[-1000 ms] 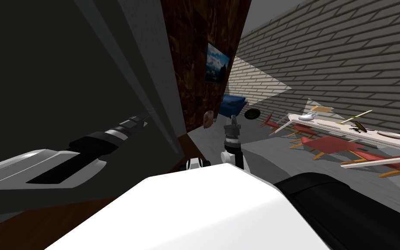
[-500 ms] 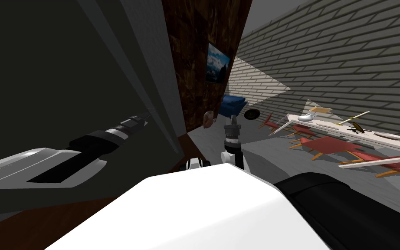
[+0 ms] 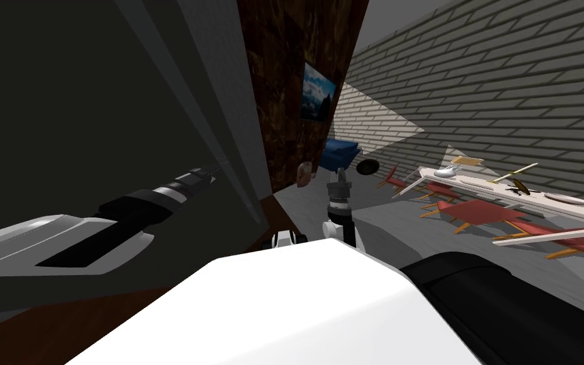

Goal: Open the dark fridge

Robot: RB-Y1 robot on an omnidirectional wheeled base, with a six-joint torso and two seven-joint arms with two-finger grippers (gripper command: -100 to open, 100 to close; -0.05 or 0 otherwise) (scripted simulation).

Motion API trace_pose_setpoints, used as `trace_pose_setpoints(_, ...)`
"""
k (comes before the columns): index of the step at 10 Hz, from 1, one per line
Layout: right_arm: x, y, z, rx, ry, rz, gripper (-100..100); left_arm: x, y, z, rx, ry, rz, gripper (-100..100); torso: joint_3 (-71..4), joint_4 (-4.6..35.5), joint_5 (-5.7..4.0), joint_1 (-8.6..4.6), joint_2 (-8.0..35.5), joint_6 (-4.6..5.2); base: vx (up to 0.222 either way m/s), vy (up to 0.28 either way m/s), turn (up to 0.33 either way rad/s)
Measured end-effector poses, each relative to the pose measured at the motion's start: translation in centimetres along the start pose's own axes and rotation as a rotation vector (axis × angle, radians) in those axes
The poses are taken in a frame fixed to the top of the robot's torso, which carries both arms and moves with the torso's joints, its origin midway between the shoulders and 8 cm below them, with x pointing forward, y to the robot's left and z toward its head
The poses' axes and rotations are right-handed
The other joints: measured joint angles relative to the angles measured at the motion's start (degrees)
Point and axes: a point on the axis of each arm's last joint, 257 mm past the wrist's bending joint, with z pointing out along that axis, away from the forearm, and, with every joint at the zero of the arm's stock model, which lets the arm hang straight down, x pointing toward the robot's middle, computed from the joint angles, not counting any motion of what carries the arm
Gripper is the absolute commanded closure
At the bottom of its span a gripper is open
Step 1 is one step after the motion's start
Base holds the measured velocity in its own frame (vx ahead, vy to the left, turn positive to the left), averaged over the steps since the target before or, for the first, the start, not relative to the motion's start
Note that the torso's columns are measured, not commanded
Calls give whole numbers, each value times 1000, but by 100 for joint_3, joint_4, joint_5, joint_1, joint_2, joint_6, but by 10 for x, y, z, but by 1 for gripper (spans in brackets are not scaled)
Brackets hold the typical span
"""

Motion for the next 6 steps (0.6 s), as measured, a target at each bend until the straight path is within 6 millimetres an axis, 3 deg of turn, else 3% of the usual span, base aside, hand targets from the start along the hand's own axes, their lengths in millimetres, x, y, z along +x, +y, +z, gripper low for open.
trace_pose_setpoints(6,0,0,0,0,0,0,0,-3,-18,-1,17,-8,32,-100,12,-28,13,-30,2,20,7,7,1)
